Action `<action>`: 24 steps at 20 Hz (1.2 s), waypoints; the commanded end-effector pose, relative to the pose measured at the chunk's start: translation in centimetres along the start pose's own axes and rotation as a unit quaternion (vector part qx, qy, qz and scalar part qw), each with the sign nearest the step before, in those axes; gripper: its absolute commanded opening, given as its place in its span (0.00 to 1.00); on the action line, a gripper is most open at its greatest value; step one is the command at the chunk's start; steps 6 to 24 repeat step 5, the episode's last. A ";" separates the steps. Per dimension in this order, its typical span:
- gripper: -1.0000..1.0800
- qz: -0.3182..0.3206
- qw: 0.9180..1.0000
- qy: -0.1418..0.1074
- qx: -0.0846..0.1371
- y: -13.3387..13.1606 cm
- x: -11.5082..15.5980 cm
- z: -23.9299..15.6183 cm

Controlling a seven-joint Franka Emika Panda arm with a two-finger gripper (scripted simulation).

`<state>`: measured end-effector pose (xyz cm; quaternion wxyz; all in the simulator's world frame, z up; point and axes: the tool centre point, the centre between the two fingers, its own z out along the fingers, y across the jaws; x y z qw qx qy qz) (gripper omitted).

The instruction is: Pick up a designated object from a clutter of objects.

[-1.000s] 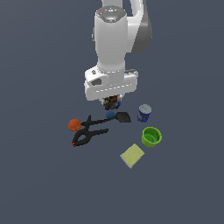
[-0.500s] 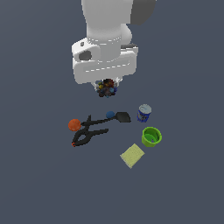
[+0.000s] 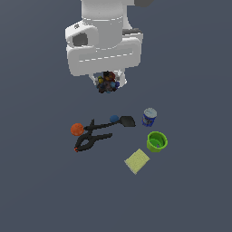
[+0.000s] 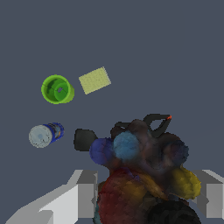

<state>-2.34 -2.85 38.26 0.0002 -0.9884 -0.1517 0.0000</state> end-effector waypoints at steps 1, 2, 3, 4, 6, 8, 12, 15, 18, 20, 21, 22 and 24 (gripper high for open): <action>0.00 0.000 1.000 0.000 0.000 0.1 0.1 -0.4; 0.00 0.000 1.000 0.000 0.000 0.1 0.1 -0.4; 0.00 0.000 1.000 0.000 0.000 0.1 0.1 -0.3; 0.00 0.000 1.000 0.000 0.000 0.1 0.1 -0.3; 0.00 0.000 1.000 0.000 0.000 0.1 0.1 -0.2; 0.00 0.000 1.000 0.000 0.000 0.1 0.1 -0.2; 0.00 0.000 1.000 0.000 0.000 0.1 0.1 -0.2; 0.00 0.000 1.000 0.000 0.000 0.1 0.1 -0.2; 0.00 0.000 1.000 0.000 0.000 0.1 0.1 -0.2; 0.00 0.000 1.000 0.000 0.000 0.1 0.1 -0.2; 0.00 0.000 1.000 0.000 0.000 0.1 0.1 -0.2; 0.00 0.000 1.000 0.000 0.000 0.1 0.1 -0.2; 0.00 0.000 1.000 0.000 0.000 0.1 0.1 -0.2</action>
